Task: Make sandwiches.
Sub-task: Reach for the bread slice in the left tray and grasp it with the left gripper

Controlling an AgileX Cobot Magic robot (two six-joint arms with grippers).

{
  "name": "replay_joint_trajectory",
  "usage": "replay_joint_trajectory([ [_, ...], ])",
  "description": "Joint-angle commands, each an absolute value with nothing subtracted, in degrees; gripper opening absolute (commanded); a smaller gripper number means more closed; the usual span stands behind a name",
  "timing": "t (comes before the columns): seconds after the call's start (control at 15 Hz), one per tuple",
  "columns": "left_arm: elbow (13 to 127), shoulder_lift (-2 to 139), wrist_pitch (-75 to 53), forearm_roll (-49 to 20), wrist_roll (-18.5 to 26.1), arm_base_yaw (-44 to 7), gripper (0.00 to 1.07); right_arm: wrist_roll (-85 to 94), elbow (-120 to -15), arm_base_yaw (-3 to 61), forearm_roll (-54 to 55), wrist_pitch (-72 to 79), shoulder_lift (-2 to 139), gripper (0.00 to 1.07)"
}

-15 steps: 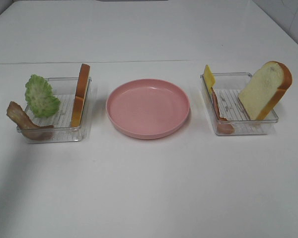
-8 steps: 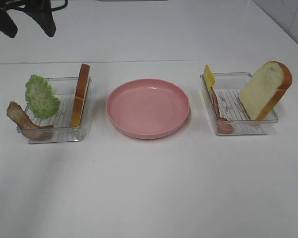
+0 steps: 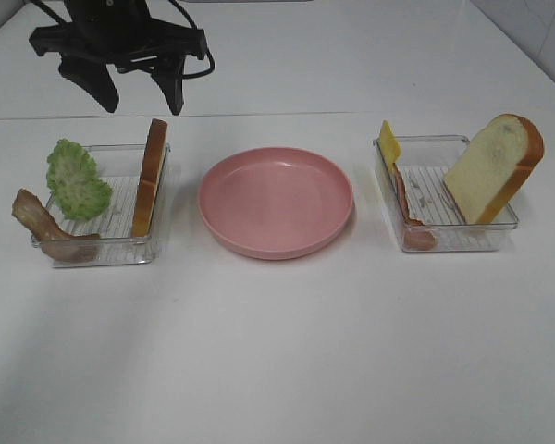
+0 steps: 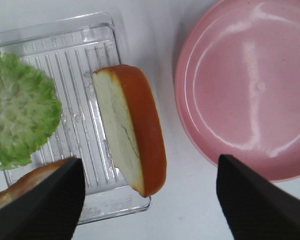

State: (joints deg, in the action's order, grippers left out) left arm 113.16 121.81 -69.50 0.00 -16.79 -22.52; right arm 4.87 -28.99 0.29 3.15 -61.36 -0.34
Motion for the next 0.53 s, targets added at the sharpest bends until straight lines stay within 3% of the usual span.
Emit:
replay_joint_trajectory([
  [0.07,113.5,123.1,-73.4,0.0,-17.8,-23.0,0.70,4.4,-28.9,0.1,3.2,-60.9,-1.0,0.81],
  [0.53,113.5,128.3,-70.2,1.9,-17.8,-23.0,0.70,4.4,-28.9,0.1,3.2,-60.9,-1.0,0.81],
])
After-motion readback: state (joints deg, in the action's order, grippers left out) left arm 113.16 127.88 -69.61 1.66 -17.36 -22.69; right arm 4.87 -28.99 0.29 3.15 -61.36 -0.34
